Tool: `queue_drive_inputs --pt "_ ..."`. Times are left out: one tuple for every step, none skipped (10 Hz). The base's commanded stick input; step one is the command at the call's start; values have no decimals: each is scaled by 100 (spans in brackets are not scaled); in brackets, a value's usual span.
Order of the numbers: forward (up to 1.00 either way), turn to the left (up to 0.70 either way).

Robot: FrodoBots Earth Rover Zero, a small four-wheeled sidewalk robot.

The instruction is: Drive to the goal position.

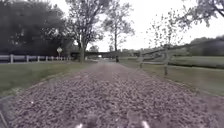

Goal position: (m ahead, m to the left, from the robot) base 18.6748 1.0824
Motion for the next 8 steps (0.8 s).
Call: queue_drive_inputs --pt "70 0" --pt "70 0" --pt "70 0" --pt "70 0" --pt "70 0" --pt "70 0" --pt "70 0" --pt "70 0"
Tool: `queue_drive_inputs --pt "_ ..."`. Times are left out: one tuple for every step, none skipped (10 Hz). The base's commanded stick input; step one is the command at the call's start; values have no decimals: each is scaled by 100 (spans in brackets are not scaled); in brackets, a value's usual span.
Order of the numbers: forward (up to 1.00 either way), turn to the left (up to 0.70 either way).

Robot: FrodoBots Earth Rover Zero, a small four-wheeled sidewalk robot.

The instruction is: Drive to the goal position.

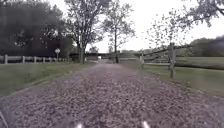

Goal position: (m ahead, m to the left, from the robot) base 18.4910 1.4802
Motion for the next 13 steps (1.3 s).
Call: queue_drive_inputs --pt "70 0" --pt "70 0" --pt "70 0" --pt "70 0" --pt "70 0" --pt "70 0" --pt "70 0" --pt "70 0" --pt "70 0" --pt "70 0" --pt "70 0" --pt "70 0" --pt "70 0"
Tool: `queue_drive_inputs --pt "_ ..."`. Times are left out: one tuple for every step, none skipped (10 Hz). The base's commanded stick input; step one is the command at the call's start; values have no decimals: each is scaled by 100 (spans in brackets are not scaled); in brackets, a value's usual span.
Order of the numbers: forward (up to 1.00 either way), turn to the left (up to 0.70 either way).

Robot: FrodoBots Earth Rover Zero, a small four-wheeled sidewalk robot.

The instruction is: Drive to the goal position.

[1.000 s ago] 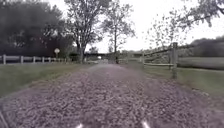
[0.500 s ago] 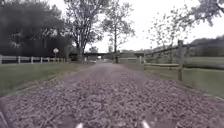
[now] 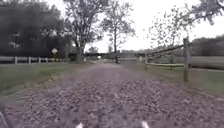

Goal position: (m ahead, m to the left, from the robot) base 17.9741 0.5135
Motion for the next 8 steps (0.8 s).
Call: queue_drive_inputs --pt "70 0" --pt "70 0" --pt "70 0" --pt "70 0" --pt "70 0" --pt "70 0" --pt "70 0" --pt "70 0"
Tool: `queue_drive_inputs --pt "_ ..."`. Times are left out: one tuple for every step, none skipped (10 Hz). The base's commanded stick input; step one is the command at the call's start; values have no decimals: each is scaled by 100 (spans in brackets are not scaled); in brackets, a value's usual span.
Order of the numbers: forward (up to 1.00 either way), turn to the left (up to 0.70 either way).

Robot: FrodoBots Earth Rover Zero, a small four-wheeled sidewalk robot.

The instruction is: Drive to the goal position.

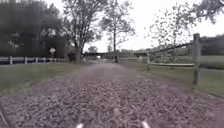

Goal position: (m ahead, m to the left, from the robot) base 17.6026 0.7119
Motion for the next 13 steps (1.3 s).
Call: queue_drive_inputs --pt "70 0" --pt "70 0" --pt "70 0" --pt "70 0" --pt "70 0" --pt "70 0" --pt "70 0" --pt "70 0" --pt "70 0" --pt "70 0" --pt "70 0" --pt "70 0" --pt "70 8"
